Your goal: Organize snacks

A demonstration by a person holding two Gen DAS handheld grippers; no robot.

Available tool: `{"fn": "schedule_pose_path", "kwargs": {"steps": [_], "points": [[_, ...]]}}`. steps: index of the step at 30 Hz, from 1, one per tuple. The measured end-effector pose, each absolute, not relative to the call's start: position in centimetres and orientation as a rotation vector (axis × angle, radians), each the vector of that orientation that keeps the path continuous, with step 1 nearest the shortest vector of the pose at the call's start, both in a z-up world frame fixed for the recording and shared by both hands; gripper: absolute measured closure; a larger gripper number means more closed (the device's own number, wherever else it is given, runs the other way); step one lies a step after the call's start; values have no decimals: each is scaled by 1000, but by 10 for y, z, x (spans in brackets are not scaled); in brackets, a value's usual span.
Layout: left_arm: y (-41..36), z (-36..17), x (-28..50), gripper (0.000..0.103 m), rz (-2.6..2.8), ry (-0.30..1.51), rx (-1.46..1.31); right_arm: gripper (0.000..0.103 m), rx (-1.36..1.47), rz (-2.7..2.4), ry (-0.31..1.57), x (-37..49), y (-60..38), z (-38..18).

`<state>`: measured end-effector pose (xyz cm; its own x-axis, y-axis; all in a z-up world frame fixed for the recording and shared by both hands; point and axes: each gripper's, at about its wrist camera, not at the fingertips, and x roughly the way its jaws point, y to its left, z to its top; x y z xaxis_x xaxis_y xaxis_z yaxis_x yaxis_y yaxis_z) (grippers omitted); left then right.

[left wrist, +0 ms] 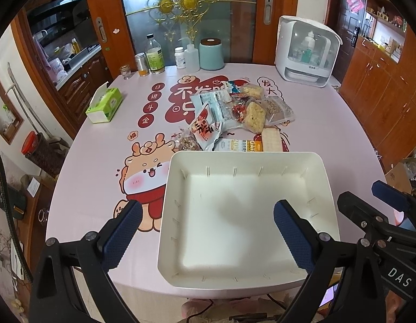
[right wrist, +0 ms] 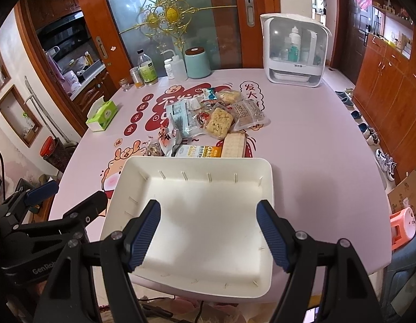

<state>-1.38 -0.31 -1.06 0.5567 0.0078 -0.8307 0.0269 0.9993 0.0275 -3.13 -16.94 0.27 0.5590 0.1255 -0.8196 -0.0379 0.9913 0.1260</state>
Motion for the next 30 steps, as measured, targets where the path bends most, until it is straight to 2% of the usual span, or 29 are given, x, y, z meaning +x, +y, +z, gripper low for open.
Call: {"fn": "schedule_pose_path", "kwargs": {"steps": [30], "points": [[-19, -8, -27, 5, 81, 990, 11, 29, 56, 196, 980, -25, -191, -2]]}}
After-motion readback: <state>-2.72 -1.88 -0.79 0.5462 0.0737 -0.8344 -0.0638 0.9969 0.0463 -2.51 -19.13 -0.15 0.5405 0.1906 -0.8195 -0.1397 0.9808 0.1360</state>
